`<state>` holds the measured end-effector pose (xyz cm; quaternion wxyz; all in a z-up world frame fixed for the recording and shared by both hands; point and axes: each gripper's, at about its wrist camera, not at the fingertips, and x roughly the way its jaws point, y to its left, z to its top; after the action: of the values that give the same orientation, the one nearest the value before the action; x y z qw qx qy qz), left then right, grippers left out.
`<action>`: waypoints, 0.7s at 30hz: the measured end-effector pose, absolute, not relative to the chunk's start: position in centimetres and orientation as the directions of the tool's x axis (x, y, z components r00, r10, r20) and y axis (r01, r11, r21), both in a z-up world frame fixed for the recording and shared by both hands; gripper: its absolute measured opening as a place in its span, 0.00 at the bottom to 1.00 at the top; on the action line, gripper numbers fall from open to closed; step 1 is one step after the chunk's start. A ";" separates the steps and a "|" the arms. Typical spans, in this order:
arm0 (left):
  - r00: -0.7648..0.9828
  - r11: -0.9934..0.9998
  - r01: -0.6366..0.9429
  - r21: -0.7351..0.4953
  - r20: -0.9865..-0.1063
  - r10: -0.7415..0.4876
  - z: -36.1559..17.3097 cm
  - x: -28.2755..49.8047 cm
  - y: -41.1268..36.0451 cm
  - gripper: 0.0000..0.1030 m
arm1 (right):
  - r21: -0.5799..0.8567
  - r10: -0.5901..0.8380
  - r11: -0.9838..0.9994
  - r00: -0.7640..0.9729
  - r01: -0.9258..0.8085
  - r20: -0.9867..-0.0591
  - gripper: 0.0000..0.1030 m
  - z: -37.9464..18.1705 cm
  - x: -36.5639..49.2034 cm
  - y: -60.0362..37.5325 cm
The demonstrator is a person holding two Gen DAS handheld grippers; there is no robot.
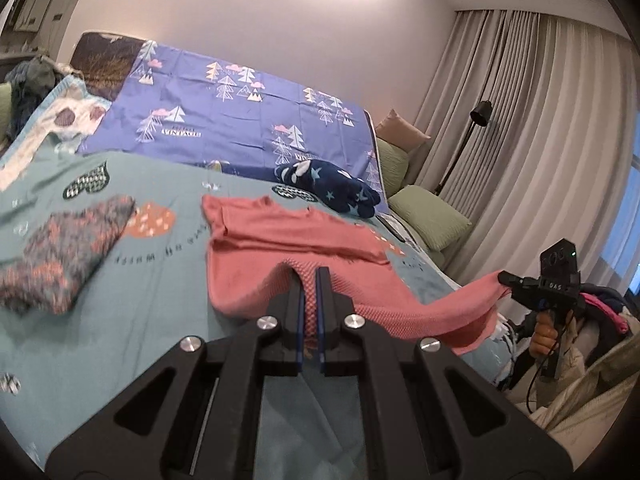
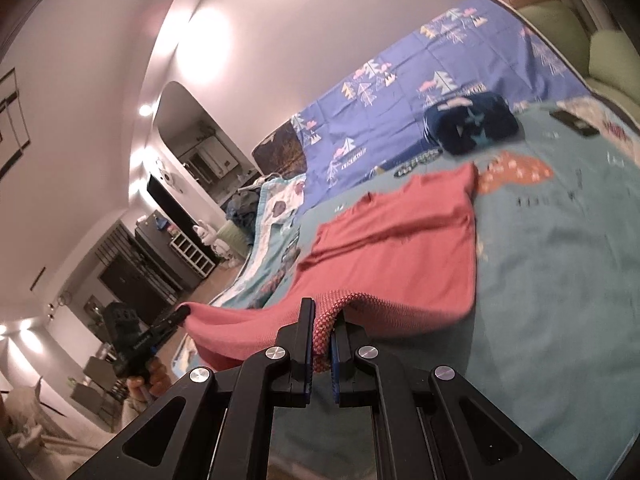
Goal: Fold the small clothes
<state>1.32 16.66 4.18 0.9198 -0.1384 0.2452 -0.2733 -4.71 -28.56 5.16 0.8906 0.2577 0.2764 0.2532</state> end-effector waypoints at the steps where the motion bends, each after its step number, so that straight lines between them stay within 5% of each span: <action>1: 0.733 0.816 0.433 -0.382 -0.377 -0.566 4.5 1.9 16.5 0.06 | 0.599 0.593 0.738 0.722 -0.310 -0.357 0.05 5.4 -4.5 -28.7; 21: 0.783 0.867 0.381 -0.321 -0.387 -0.487 8.2 17.0 13.1 0.06 | 0.530 0.502 0.802 0.792 -0.275 -0.348 0.05 9.4 10.7 -30.1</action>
<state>17.00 13.05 8.23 0.9373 -0.1131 0.2346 -0.2315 10.66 -30.09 9.45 0.9175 0.2326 0.2432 0.2118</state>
